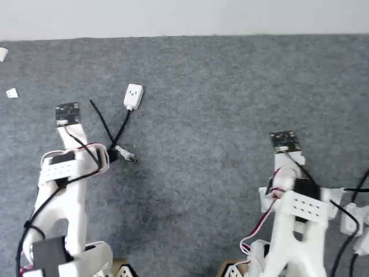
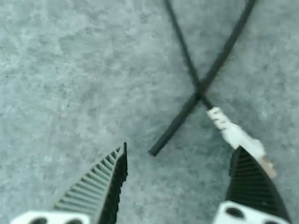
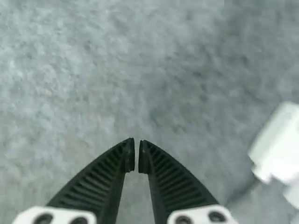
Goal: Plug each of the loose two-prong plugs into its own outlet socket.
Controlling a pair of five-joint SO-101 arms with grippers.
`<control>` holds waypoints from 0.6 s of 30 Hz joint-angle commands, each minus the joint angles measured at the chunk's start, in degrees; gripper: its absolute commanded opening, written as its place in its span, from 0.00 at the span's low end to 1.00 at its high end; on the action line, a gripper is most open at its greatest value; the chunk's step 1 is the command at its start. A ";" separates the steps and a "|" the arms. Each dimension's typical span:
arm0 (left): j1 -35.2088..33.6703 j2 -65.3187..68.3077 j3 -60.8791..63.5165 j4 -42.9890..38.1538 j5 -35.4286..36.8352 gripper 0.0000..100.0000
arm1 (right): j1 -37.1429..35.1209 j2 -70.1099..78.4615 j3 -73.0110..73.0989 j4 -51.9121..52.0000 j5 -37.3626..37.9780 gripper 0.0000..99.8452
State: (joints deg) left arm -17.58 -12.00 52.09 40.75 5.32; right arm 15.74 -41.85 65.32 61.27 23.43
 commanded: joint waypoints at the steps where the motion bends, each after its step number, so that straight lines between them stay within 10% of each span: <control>1: -3.96 2.55 -5.32 3.78 4.57 0.33 | -2.07 2.15 1.49 -7.25 -0.88 0.01; 18: -5.54 24.53 -25.71 16.88 -3.60 0.33 | -2.33 4.18 1.41 -7.52 -0.79 0.01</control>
State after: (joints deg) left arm -23.03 11.12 30.37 55.87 5.41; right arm 13.71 -37.89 67.25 54.59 22.99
